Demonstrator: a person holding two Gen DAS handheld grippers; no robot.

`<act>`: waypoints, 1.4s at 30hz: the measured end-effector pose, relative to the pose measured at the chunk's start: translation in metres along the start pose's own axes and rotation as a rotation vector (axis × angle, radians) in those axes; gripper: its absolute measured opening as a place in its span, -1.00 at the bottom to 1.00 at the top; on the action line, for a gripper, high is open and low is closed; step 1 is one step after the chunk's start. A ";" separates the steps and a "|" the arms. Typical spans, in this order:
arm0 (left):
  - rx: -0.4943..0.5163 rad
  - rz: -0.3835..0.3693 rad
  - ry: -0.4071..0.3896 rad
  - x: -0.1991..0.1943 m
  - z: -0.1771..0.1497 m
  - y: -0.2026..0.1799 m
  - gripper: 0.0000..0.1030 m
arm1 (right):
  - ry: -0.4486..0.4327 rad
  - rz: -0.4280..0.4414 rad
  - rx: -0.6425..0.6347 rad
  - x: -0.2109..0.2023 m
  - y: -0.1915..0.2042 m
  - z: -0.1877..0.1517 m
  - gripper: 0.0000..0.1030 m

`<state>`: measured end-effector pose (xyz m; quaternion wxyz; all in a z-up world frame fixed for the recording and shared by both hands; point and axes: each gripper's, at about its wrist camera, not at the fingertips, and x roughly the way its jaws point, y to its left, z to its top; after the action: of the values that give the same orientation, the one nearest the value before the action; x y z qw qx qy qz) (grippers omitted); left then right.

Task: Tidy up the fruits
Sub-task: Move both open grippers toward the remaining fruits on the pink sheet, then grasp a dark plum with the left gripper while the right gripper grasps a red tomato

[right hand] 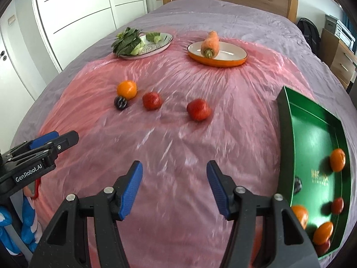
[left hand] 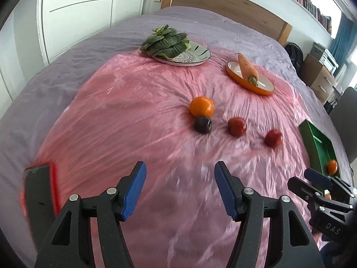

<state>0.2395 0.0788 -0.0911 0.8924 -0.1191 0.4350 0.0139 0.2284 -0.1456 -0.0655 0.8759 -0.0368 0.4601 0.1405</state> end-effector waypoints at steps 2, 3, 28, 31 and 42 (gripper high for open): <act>-0.003 -0.017 -0.002 0.009 0.008 -0.002 0.12 | -0.004 0.000 0.009 0.007 -0.005 0.008 1.00; -0.003 -0.029 -0.001 0.014 0.012 -0.004 0.12 | -0.006 0.002 0.014 0.011 -0.007 0.012 1.00; 0.049 -0.090 0.004 0.086 0.042 -0.024 0.10 | -0.072 0.047 0.035 0.054 -0.034 0.055 1.00; 0.043 -0.098 0.000 0.086 0.042 -0.022 0.06 | -0.069 0.051 0.028 0.062 -0.033 0.056 1.00; 0.085 -0.076 -0.015 0.091 0.036 -0.026 -0.31 | -0.057 0.045 -0.005 0.085 -0.029 0.044 0.91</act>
<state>0.3268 0.0545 -0.1354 0.8997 -0.0974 0.4238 -0.0375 0.3174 -0.1470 -0.1112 0.8852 -0.0247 0.4354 0.1623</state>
